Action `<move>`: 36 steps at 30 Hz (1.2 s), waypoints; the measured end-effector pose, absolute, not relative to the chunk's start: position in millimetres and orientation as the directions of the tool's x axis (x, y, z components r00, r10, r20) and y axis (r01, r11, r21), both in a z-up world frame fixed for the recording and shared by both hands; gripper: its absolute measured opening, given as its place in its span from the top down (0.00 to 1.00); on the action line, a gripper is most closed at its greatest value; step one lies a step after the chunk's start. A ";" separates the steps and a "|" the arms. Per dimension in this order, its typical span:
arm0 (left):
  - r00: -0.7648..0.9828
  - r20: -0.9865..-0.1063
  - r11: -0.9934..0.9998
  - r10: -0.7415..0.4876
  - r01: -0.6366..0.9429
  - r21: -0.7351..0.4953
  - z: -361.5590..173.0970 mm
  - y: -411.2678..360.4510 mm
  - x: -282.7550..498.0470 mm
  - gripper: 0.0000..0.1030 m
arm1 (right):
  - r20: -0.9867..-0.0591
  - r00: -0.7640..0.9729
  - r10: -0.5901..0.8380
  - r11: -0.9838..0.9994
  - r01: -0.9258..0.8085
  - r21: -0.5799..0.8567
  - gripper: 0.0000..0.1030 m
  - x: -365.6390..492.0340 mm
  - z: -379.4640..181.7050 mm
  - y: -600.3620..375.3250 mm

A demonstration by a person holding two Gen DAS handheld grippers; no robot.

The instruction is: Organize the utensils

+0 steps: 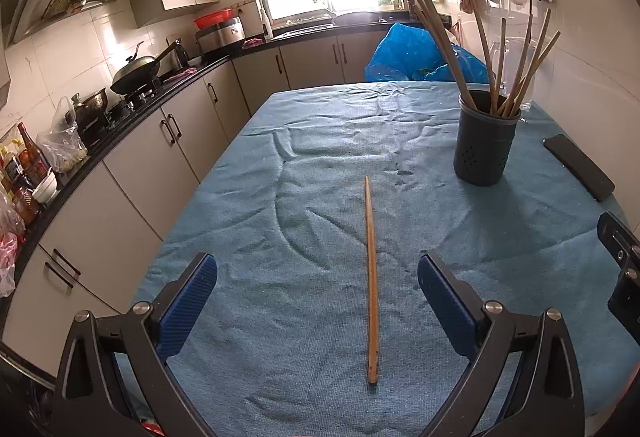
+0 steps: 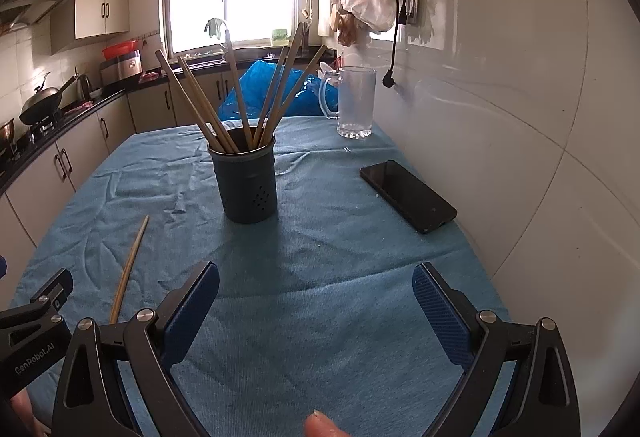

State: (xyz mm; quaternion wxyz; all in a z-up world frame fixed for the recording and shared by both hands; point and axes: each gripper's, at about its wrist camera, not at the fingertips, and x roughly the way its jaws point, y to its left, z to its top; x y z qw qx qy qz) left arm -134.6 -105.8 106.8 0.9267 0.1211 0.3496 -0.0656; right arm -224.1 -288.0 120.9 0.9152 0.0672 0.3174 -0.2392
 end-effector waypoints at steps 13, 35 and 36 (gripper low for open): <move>0.740 -0.671 0.960 -0.039 0.213 0.180 103.7 -106.8 -133.3 0.03 | -0.622 0.679 -0.391 0.878 0.477 -0.032 0.03 -222.0 119.2 -286.4; 0.740 -0.671 0.960 -0.041 0.215 0.179 103.1 -108.1 -133.4 0.03 | -0.624 0.677 -0.389 0.880 0.473 -0.036 0.03 -221.3 118.4 -284.7; 0.740 -0.671 0.960 -0.042 0.216 0.177 103.1 -107.9 -133.5 0.03 | -0.624 0.677 -0.390 0.880 0.474 -0.036 0.04 -221.3 118.4 -284.7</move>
